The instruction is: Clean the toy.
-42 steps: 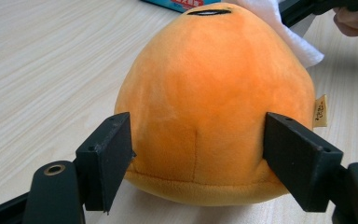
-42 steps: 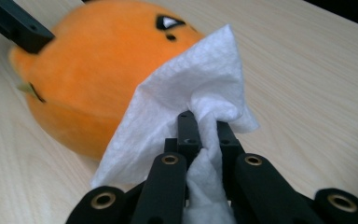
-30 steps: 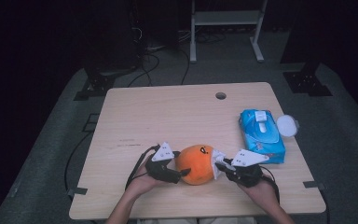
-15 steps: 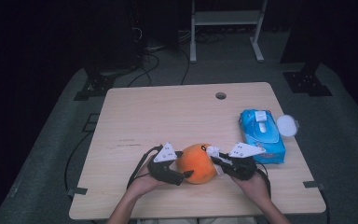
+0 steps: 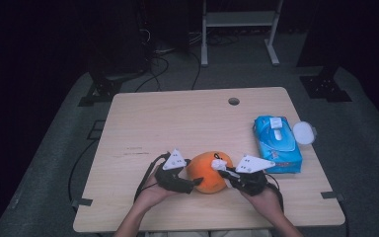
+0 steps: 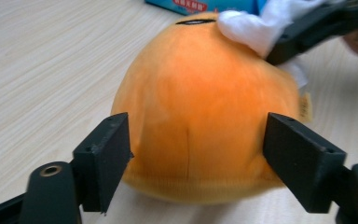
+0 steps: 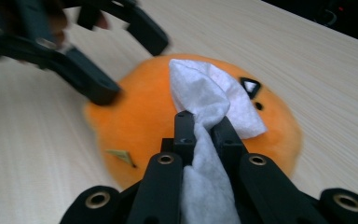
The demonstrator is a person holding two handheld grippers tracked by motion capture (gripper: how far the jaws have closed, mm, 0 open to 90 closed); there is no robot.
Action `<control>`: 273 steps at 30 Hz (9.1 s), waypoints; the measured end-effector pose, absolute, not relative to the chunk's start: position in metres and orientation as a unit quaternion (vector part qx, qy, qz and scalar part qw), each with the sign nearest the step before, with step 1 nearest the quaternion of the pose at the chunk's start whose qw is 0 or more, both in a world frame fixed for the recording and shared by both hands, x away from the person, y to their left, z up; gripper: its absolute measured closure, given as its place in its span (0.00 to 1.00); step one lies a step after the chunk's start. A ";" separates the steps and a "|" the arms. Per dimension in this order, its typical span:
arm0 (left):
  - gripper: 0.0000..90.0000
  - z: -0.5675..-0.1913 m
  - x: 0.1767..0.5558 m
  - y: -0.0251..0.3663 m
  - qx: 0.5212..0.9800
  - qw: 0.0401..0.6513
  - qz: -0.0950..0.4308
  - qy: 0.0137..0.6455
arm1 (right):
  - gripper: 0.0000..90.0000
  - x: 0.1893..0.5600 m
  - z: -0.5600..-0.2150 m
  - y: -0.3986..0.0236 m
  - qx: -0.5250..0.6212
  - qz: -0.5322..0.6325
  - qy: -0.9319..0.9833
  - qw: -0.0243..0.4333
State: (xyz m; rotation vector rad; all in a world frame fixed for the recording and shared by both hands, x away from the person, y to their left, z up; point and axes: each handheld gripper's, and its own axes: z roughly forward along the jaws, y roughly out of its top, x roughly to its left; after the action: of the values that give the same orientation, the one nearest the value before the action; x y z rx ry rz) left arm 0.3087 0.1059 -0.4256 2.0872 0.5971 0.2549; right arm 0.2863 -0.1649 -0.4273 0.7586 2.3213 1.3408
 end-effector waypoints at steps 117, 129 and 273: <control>0.27 -0.445 0.298 0.079 0.836 0.484 0.159 0.203 | 0.92 0.282 -0.429 -0.203 0.326 0.491 0.792 0.157; 0.27 -0.447 0.298 0.085 0.837 0.484 0.150 0.207 | 0.92 0.291 -0.437 -0.212 0.351 0.483 0.788 0.149; 0.38 -0.432 0.283 0.065 0.826 0.506 0.177 0.173 | 0.92 0.277 -0.412 -0.170 0.268 0.542 0.789 0.109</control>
State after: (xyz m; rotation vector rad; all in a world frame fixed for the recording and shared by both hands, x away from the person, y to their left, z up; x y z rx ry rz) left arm 0.2830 0.0654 -0.4319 1.9930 0.4169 0.4273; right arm 0.2770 -0.1703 -0.4124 0.7873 2.3213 1.5943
